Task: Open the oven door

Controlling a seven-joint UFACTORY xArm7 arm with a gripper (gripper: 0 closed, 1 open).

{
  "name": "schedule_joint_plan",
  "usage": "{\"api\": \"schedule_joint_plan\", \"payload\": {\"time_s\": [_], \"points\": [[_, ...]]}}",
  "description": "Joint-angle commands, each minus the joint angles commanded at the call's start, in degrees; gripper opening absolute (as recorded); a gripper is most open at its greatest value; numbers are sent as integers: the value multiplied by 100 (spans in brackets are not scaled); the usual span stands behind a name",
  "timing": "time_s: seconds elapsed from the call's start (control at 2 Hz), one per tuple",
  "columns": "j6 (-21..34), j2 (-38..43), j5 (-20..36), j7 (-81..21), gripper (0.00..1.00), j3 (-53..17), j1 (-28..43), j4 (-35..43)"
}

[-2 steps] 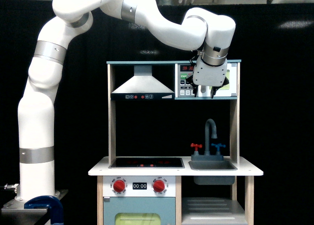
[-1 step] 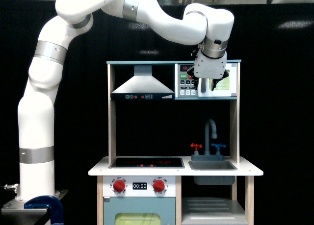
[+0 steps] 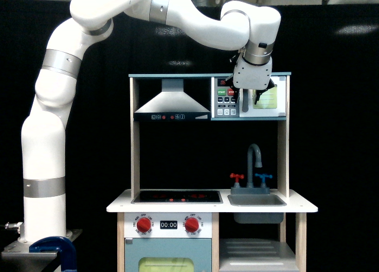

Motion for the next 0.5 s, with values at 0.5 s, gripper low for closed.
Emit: {"api": "schedule_joint_plan", "payload": {"time_s": [0.5], "points": [[-60,-70,-25,-38,0,71,-46,-131]]}}
